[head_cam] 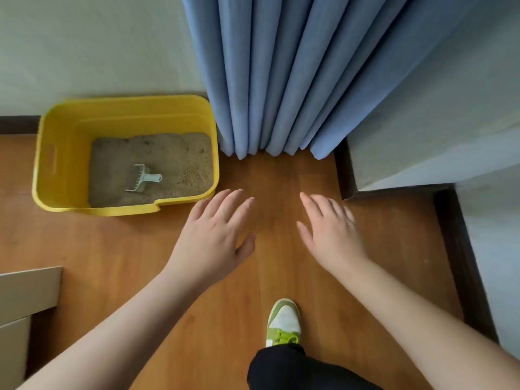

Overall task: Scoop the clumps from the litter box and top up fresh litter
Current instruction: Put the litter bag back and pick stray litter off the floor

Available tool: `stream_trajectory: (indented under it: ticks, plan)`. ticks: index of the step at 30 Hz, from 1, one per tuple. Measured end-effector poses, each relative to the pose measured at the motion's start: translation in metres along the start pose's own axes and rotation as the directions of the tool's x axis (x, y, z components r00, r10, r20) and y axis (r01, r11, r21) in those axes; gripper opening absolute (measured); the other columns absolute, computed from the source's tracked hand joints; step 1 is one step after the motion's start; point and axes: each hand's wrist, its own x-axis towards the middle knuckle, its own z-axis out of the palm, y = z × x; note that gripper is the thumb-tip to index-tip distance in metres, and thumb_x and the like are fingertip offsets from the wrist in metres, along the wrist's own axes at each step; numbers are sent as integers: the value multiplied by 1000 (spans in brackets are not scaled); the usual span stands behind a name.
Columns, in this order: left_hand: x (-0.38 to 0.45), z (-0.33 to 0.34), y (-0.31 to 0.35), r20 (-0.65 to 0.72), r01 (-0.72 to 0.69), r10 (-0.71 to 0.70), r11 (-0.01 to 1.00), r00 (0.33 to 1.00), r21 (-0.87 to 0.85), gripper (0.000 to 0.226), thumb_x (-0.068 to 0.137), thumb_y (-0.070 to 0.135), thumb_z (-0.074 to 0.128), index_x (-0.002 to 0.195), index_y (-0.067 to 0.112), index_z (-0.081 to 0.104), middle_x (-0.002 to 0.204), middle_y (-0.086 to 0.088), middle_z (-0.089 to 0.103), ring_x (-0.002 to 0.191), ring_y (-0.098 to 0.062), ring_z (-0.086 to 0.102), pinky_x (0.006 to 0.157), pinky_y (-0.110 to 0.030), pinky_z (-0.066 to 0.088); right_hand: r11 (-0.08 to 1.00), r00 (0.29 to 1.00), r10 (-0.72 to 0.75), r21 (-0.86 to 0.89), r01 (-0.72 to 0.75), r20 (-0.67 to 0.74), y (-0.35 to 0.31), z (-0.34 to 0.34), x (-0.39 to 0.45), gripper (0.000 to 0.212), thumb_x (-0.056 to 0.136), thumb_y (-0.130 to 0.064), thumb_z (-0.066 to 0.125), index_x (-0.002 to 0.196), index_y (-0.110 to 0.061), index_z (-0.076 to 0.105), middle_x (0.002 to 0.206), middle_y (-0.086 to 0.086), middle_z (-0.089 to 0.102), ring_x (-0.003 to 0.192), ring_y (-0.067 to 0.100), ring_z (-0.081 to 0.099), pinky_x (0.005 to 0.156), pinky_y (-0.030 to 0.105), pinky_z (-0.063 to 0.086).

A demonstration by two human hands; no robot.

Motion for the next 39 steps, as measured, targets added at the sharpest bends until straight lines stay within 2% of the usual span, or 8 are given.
stream_trajectory:
  ticks: [8, 14, 17, 19, 22, 28, 33, 39]
  plan:
    - [34, 118, -9, 19, -48, 51, 993, 999, -111, 57, 92, 38, 37, 140, 11, 47, 140, -12, 51, 127, -29, 50, 95, -40, 50, 998, 998, 54, 25, -55, 10, 35, 74, 65, 57, 98, -41, 45, 149, -21, 28, 144, 2, 44, 128, 23, 44, 105, 40, 35]
    - [70, 174, -35, 99, -156, 175, 973, 980, -172, 63, 93, 45, 29, 145, 11, 41, 145, -13, 46, 132, -30, 45, 104, -44, 44, 991, 992, 43, 123, -58, 117, 31, 122, 89, 58, 95, -39, 53, 147, -25, 32, 145, 0, 42, 130, 23, 43, 107, 40, 36]
    - [81, 193, -47, 153, -9, 65, 941, 986, -339, 57, 98, 42, 45, 150, 21, 33, 152, -4, 38, 139, -22, 37, 112, -35, 35, 987, 987, 36, 152, -60, 155, 27, 148, 101, 57, 93, -38, 56, 145, -27, 36, 144, -1, 44, 129, 22, 44, 106, 39, 39]
    - [84, 198, -50, 234, 241, -122, 770, 965, -591, 52, 99, 40, 49, 147, 26, 38, 148, 3, 43, 135, -14, 43, 107, -30, 38, 974, 983, 48, 208, -86, 179, 25, 169, 113, 55, 93, -36, 58, 144, -28, 39, 143, -1, 45, 128, 21, 45, 104, 40, 42]
    - [87, 206, -54, 348, 446, -323, 307, 880, -841, 38, 100, 31, 50, 138, 28, 50, 133, 7, 56, 121, -9, 52, 96, -24, 40, 940, 978, 43, 323, -108, 203, 20, 197, 131, 52, 93, -30, 59, 142, -25, 42, 137, 0, 49, 120, 19, 51, 98, 34, 47]
    - [95, 219, -62, 494, 247, -398, -528, 773, -813, 34, 104, 27, 35, 125, 13, 57, 117, -11, 69, 114, -22, 64, 97, -32, 48, 920, 963, 45, 364, -144, 267, 21, 230, 165, 50, 94, -27, 59, 141, -21, 44, 135, 3, 52, 118, 20, 53, 98, 37, 47]
    - [90, 227, -62, 573, 216, -335, -694, 748, -687, 46, 105, 38, 28, 128, 10, 56, 123, -13, 67, 116, -25, 63, 100, -36, 46, 930, 965, 37, 346, -128, 258, 21, 244, 178, 48, 90, -25, 64, 136, -17, 50, 131, 5, 54, 115, 21, 54, 98, 37, 47]
    - [76, 234, -76, 604, 236, -308, -719, 735, -654, 51, 104, 42, 28, 131, 9, 55, 123, -13, 68, 118, -26, 62, 105, -38, 43, 933, 984, 87, 333, -136, 157, 16, 259, 179, 24, 89, -23, 65, 113, -21, 63, 118, 1, 56, 102, 21, 58, 83, 33, 51]
